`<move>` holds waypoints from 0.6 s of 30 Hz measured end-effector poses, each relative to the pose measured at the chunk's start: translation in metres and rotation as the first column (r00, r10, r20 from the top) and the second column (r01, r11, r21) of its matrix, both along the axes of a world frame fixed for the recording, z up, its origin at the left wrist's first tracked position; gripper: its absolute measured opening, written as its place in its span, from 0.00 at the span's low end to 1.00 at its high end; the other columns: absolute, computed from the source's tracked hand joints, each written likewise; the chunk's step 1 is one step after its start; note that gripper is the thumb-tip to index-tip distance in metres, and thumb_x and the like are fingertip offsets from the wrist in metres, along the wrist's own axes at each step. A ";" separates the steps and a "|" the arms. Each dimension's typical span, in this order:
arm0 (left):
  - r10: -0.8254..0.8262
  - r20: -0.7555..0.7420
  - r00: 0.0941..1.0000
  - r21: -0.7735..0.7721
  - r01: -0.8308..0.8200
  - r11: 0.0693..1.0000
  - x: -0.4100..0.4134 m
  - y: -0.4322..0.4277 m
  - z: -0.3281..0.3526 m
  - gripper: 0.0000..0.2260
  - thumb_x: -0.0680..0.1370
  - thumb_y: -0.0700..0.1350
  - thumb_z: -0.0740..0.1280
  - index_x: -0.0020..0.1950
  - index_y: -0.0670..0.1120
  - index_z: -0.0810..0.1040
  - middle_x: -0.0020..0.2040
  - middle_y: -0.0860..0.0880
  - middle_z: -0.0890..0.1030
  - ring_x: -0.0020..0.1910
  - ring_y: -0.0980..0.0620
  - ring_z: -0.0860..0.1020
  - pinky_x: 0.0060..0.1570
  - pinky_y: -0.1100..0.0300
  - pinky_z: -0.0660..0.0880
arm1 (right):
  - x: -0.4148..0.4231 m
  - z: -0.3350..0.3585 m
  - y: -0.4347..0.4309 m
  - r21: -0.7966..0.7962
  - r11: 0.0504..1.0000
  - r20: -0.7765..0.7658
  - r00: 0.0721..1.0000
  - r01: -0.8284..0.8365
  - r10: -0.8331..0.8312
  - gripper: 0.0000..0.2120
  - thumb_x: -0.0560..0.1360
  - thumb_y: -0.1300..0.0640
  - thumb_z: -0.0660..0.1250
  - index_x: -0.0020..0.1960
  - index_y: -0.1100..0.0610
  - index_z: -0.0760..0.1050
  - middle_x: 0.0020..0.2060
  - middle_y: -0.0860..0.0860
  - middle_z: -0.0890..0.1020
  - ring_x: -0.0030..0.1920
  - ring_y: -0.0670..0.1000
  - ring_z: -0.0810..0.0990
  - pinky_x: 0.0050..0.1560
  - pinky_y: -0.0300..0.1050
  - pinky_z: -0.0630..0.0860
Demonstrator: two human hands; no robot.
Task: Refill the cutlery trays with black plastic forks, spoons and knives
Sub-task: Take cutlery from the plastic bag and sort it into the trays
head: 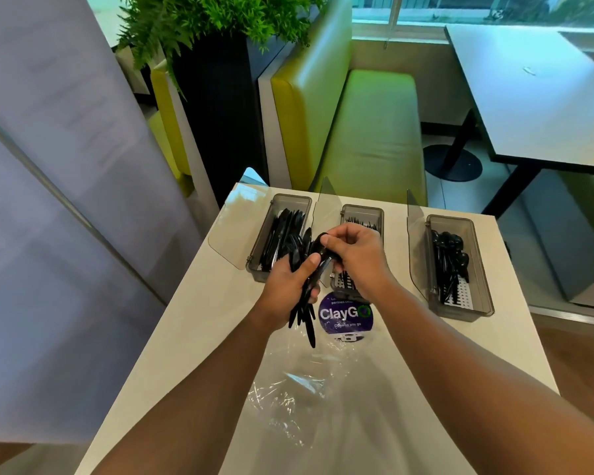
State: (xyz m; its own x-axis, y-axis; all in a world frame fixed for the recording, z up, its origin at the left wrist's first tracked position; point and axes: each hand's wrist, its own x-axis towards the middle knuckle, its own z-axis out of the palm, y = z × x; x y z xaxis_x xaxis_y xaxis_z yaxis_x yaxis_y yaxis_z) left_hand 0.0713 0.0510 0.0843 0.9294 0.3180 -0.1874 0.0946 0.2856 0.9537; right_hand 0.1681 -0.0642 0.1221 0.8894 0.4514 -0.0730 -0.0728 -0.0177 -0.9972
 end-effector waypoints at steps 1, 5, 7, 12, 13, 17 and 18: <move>-0.009 0.007 1.000 -0.010 0.009 1.000 0.004 -0.003 0.001 0.05 0.83 0.46 0.65 0.53 0.45 0.75 0.35 0.44 0.74 0.28 0.50 0.73 0.28 0.58 0.71 | 0.001 -0.002 -0.004 0.005 1.000 -0.023 1.000 -0.004 0.004 0.03 0.76 0.64 0.73 0.44 0.62 0.80 0.36 0.60 0.79 0.27 0.53 0.71 0.23 0.41 0.70; -0.008 0.046 0.999 0.037 0.006 0.999 0.018 -0.012 0.003 0.11 0.82 0.46 0.67 0.60 0.41 0.75 0.34 0.44 0.76 0.27 0.50 0.74 0.27 0.59 0.72 | 0.003 -0.004 -0.016 0.038 0.999 -0.120 0.993 -0.013 0.017 0.03 0.76 0.61 0.73 0.45 0.60 0.82 0.38 0.60 0.82 0.32 0.58 0.76 0.32 0.48 0.73; -0.033 0.066 0.997 0.046 0.030 0.998 0.024 -0.017 0.004 0.11 0.83 0.48 0.66 0.59 0.42 0.75 0.34 0.43 0.76 0.27 0.49 0.74 0.28 0.59 0.73 | 0.007 0.003 -0.024 0.076 0.997 -0.180 0.984 0.000 0.014 0.03 0.78 0.63 0.71 0.45 0.62 0.80 0.36 0.57 0.81 0.27 0.50 0.77 0.28 0.43 0.74; -0.024 0.017 1.000 0.031 0.023 0.999 0.039 -0.032 0.001 0.07 0.83 0.45 0.65 0.52 0.42 0.72 0.35 0.42 0.74 0.26 0.50 0.73 0.24 0.59 0.70 | 0.045 0.021 -0.059 0.125 0.990 -0.311 0.950 0.064 -0.022 0.03 0.78 0.63 0.69 0.49 0.63 0.79 0.39 0.55 0.82 0.26 0.44 0.74 0.23 0.33 0.70; -0.032 0.009 0.999 0.040 0.032 0.999 0.042 -0.035 0.000 0.06 0.83 0.45 0.65 0.51 0.42 0.72 0.34 0.43 0.74 0.26 0.50 0.72 0.24 0.59 0.70 | 0.058 0.023 -0.069 0.128 0.986 -0.315 0.947 0.110 -0.064 0.03 0.78 0.63 0.69 0.49 0.63 0.79 0.39 0.55 0.82 0.26 0.44 0.73 0.23 0.33 0.69; -0.085 0.005 0.996 0.043 0.085 0.995 0.048 -0.042 -0.004 0.08 0.83 0.45 0.65 0.49 0.43 0.71 0.32 0.46 0.73 0.27 0.50 0.69 0.26 0.58 0.69 | 0.118 0.026 -0.114 0.085 0.969 -0.240 0.949 0.232 -0.206 0.03 0.78 0.64 0.70 0.46 0.61 0.78 0.34 0.55 0.82 0.24 0.45 0.71 0.20 0.34 0.66; -0.094 0.003 0.996 0.042 0.094 0.995 0.050 -0.043 -0.005 0.08 0.83 0.46 0.65 0.50 0.42 0.71 0.33 0.46 0.73 0.27 0.50 0.69 0.26 0.58 0.69 | 0.132 0.024 -0.127 0.048 0.971 -0.202 0.954 0.234 -0.220 0.03 0.78 0.64 0.70 0.45 0.60 0.77 0.32 0.54 0.81 0.22 0.45 0.70 0.19 0.34 0.65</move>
